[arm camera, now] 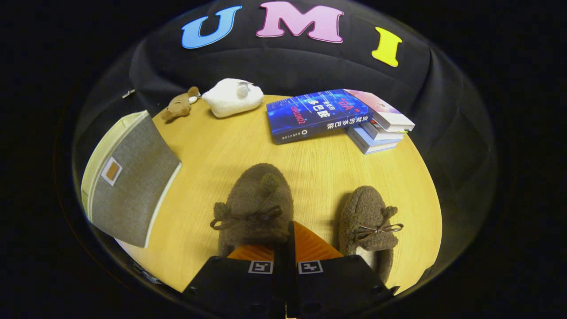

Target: Open the storage box then place both shoes into the box .Put the left shoe in first, then the right shoe, with the right side of both shoes facing outward in a uniform manner.

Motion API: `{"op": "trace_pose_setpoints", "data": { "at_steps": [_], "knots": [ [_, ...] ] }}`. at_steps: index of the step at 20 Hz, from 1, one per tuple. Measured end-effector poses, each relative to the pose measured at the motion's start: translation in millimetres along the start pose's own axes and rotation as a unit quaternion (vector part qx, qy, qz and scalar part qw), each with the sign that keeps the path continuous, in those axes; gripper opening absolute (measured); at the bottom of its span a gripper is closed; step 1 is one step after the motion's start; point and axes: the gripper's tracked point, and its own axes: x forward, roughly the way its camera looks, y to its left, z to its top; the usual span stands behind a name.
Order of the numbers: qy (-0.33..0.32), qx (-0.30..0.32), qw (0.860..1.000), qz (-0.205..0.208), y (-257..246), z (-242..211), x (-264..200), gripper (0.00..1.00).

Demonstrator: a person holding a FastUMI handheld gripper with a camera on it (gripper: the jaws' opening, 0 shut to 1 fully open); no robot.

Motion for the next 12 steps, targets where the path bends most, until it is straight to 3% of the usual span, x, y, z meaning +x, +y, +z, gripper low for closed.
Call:
{"op": "trace_pose_setpoints", "data": {
  "at_steps": [5, 12],
  "knots": [
    [-0.052, 0.004, 0.999, -0.003, 39.2, 70.2, -51.9, 0.06],
    [-0.09, 0.037, 0.993, 0.062, 160.9, 150.3, -98.4, 0.06]
  ]
}}
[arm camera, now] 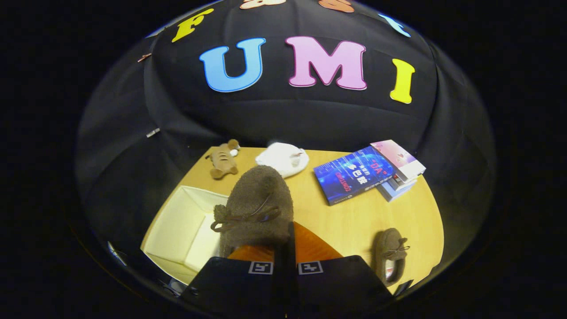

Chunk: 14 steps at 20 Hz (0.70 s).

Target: Open the storage box then place both shoes into the box .Put the left shoe in first, then the right shoe, with the right side of both shoes facing outward in a uniform manner.

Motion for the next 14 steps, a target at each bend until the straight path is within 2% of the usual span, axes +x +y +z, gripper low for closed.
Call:
{"op": "trace_pose_setpoints", "data": {
  "at_steps": [5, 9, 14],
  "knots": [
    [0.022, 0.011, 0.999, 0.045, 95.7, 2.3, 21.9, 0.06],
    [0.049, 0.022, 0.998, 0.039, 144.6, -22.6, 50.7, 0.06],
    [0.113, 0.047, 0.992, 0.012, 170.2, -82.9, 78.3, 0.06]
  ]
}}
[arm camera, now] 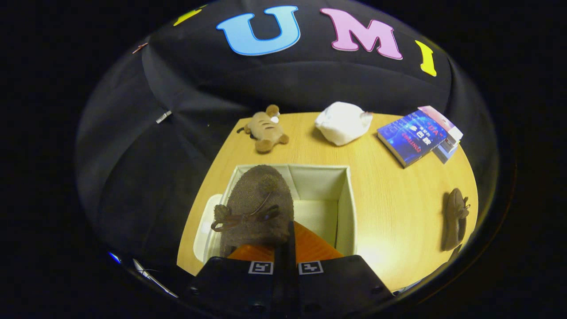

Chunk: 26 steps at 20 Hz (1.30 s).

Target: Open the storage box then place both shoes into the box .Put the left shoe in first, then the right shoe, with the right side of both shoes facing outward in a uniform manner.

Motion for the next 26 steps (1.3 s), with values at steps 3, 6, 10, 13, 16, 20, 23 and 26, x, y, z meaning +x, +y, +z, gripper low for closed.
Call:
{"op": "trace_pose_setpoints", "data": {
  "at_steps": [3, 6, 10, 13, 16, 20, 23, 26],
  "knots": [
    [0.017, 0.009, 0.999, -0.037, -6.9, -16.0, 19.7, 0.06],
    [0.038, 0.03, 0.998, -0.043, -1.2, -24.6, 34.2, 0.06],
    [0.069, 0.033, 0.997, -0.019, 16.4, -42.3, 39.9, 0.11],
    [0.074, 0.028, 0.997, 0.011, 31.2, -46.3, 37.4, 0.15],
    [0.065, 0.012, 0.997, 0.03, 38.4, -39.4, 30.8, 0.32],
    [0.059, -0.008, 0.997, 0.047, 41.2, -38.9, 25.5, 0.76],
    [0.05, -0.023, 0.997, 0.059, 39.7, -35.7, 17.4, 0.95],
    [0.02, -0.033, 0.996, 0.084, 38.7, -19.6, -8.3, 0.98]
  ]
}}
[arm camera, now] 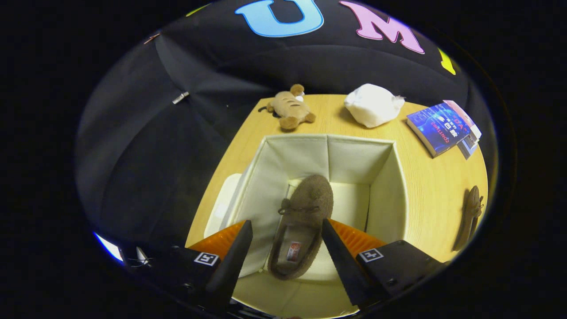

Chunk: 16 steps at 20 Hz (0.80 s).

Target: Open the storage box then place both shoes into the box .Put the left shoe in first, then the right shoe, with the right side of both shoes facing outward in a uniform manner.

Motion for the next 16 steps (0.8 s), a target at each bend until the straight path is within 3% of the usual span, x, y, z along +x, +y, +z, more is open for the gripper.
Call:
{"op": "trace_pose_setpoints", "data": {
  "at_steps": [7, 10, 16],
  "knots": [
    [-0.141, -0.085, 0.985, 0.041, -28.3, 66.3, -106.2, 0.98],
    [-0.174, -0.116, 0.978, 0.017, -82.6, 72.0, -141.8, 0.98],
    [-0.199, -0.129, 0.969, -0.074, -214.1, 58.1, -198.7, 0.98]
  ]
}}
